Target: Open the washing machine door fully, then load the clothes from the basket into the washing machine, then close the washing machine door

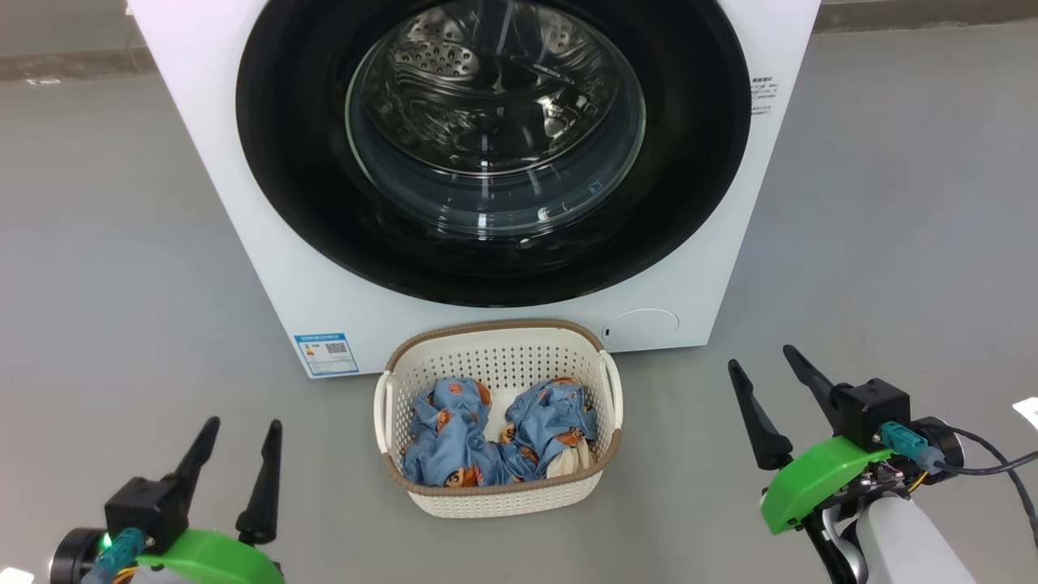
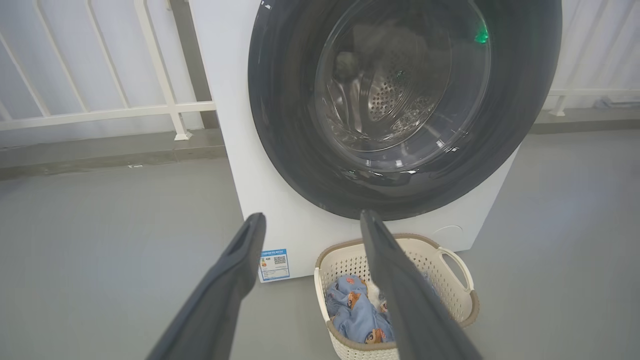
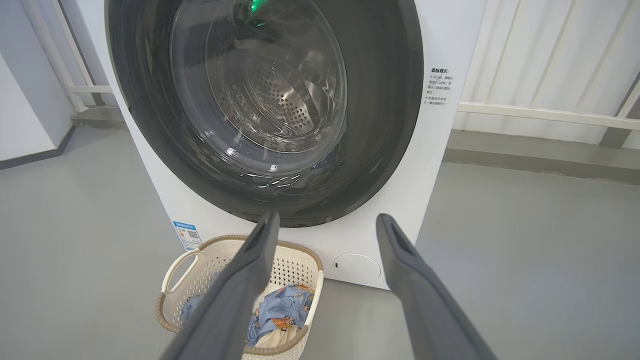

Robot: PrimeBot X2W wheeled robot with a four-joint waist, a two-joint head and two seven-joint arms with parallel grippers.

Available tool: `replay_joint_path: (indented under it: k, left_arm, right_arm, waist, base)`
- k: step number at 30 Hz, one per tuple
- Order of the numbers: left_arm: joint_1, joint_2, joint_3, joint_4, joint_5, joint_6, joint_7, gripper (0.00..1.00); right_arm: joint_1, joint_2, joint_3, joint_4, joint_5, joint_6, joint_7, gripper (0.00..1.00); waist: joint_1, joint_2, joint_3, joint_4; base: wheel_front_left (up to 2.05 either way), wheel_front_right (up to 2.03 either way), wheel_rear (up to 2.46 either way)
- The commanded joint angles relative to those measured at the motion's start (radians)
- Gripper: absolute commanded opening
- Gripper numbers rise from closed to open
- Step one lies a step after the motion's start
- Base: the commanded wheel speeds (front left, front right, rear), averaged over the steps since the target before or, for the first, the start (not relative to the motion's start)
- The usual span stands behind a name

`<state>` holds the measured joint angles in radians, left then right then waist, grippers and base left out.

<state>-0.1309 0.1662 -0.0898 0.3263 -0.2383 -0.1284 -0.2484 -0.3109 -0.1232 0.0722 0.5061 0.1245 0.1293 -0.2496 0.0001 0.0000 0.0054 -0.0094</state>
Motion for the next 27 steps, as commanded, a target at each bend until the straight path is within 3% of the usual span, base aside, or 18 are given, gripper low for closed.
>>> replay_joint_path:
  k: [1, 27]
  left_arm:
    - [-0.056, 0.014, 0.044, -0.013, 0.017, -0.001, -0.013, 1.00]
    - [-0.071, -0.033, 0.135, 0.065, 0.065, 0.020, -0.013, 1.00]
  right_arm:
    - [-0.037, 0.011, 0.008, -0.024, -0.011, 0.001, -0.012, 1.00]
    - [-0.013, 0.045, -0.050, -0.068, -0.051, 0.001, -0.012, 1.00]
  waist:
    - [-0.0001, 0.0000, 0.000, 0.000]
    - [-0.0001, 0.0000, 0.005, 0.003]
  base:
    - [0.00, 0.00, 0.00]
    - [0.00, 0.00, 0.00]
